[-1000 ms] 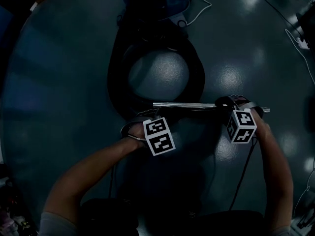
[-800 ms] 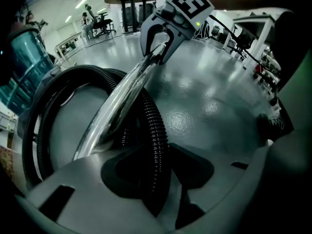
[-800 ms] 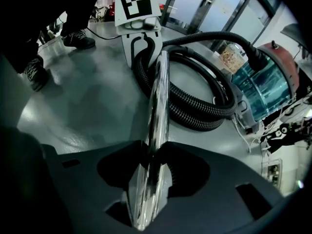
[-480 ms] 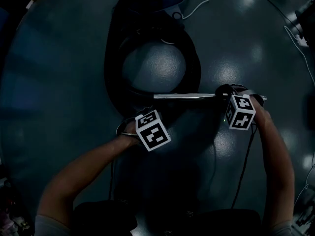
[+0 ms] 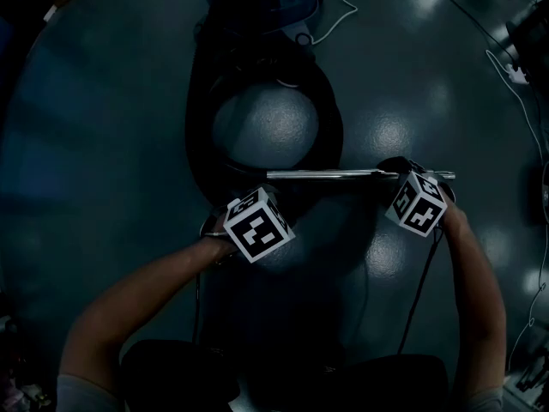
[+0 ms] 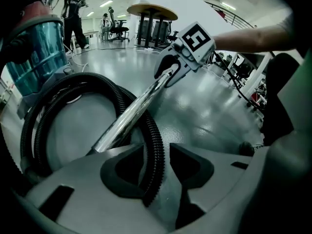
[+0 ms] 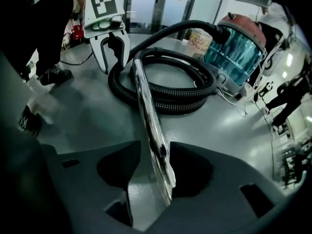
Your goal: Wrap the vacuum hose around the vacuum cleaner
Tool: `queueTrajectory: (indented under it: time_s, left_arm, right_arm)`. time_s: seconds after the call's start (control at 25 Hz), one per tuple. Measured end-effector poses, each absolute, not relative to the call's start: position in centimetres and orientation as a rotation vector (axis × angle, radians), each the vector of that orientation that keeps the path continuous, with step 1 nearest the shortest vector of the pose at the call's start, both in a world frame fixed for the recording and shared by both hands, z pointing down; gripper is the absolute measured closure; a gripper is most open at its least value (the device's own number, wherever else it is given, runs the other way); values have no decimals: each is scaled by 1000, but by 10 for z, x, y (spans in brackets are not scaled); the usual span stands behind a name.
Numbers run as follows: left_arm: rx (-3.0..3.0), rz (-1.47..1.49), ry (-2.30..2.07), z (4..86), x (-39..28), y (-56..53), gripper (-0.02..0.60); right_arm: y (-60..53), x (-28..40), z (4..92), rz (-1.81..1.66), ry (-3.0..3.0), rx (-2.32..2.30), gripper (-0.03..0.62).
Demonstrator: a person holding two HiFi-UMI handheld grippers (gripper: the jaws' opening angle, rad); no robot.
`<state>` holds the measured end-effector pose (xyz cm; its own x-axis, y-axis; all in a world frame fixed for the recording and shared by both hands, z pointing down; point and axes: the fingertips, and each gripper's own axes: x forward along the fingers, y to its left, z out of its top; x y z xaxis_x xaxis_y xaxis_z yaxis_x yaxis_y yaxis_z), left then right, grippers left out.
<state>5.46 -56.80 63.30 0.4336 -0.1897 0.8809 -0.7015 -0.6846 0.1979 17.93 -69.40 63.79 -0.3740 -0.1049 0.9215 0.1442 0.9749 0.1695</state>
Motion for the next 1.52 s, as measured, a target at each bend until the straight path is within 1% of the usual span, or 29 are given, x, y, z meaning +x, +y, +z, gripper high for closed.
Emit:
queueTrajectory:
  time_s: [0.24, 0.28, 0.4, 0.44, 0.52, 0.72, 0.88, 1.12, 1.28, 1.52]
  left_arm:
    - [2163, 1171, -798, 605, 42, -583, 408]
    - [2164, 1170, -815, 602, 39, -585, 418]
    - [2160, 1196, -887, 596, 26, -593, 543]
    - [2158, 1203, -906, 595, 23, -594, 575]
    - [2158, 1200, -926, 593, 19, -595, 575]
    - [2183, 1136, -971, 577, 17, -598, 575]
    - [2165, 1115, -985, 555, 11, -591, 575]
    - [2168, 1190, -1011, 498, 8, -571, 575]
    - [2182, 1200, -1024, 451, 17, -554, 575]
    - [2241, 1188, -1022, 354, 34, -525, 575]
  right_arm:
    - [-684, 167, 605, -138, -2053, 98, 425]
    - [-678, 164, 600, -101, -2080, 99, 425]
    - [-660, 152, 586, 4, -2168, 106, 427]
    - [-657, 148, 582, 12, -2190, 123, 430]
    - [-654, 143, 578, 11, -2225, 169, 591]
    - [-634, 136, 571, 124, -2272, 202, 591]
    - [-618, 135, 545, 140, -2280, 222, 591]
    - [-601, 135, 470, 121, -2307, 304, 591]
    - [-583, 139, 418, 181, -2327, 378, 591]
    - [-550, 138, 325, 247, -2356, 453, 591]
